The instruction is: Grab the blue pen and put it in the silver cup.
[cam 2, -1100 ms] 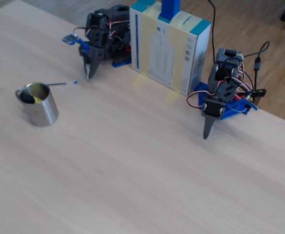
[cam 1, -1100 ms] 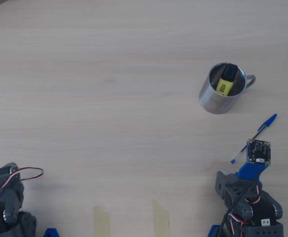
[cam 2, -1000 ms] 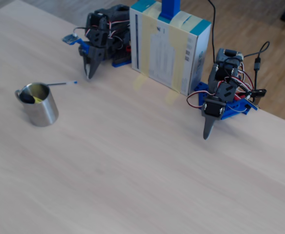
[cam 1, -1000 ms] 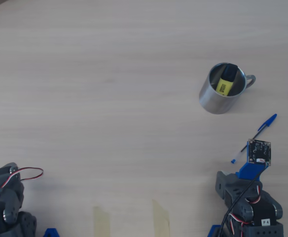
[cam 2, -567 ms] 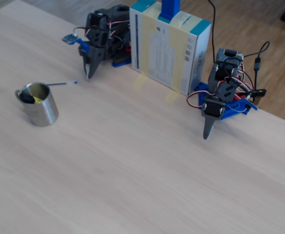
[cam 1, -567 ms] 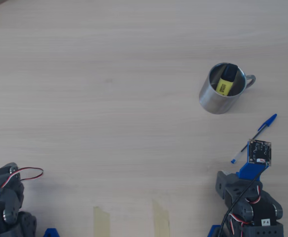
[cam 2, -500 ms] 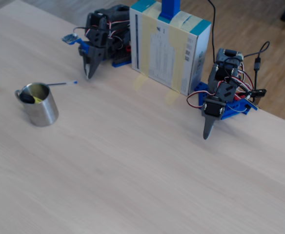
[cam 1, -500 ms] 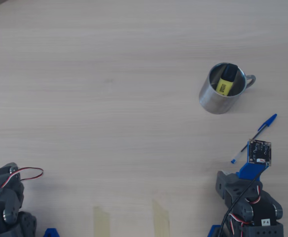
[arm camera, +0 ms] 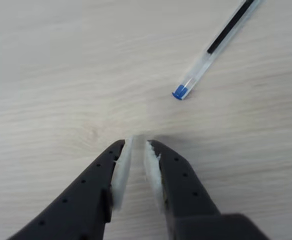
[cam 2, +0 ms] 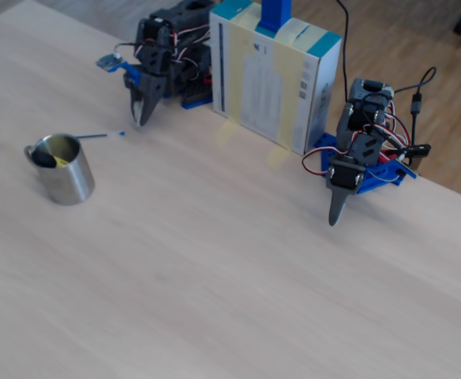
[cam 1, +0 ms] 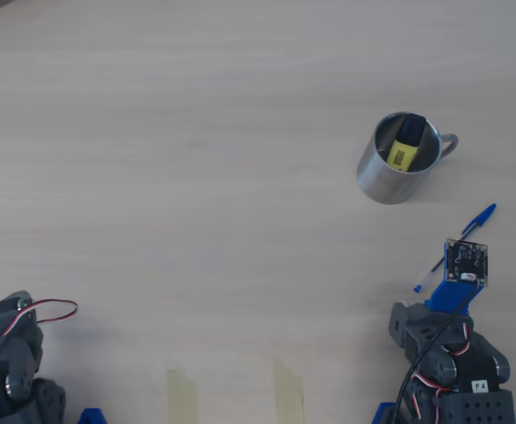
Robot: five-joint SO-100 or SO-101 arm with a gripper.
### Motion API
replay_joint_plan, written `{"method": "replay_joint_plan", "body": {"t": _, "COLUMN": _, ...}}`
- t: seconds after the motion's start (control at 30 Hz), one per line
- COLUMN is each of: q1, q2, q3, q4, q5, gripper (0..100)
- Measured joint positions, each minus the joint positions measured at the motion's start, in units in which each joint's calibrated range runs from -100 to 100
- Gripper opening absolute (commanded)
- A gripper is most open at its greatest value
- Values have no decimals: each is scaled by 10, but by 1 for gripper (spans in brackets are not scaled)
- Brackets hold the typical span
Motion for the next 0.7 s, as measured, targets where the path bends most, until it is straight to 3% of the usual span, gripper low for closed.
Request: {"method": "replay_joint_plan", "body": {"t": 0.7, "q1": 45, "q2": 174, "q3": -39, "q4": -282, "q5": -1, "gripper": 9}}
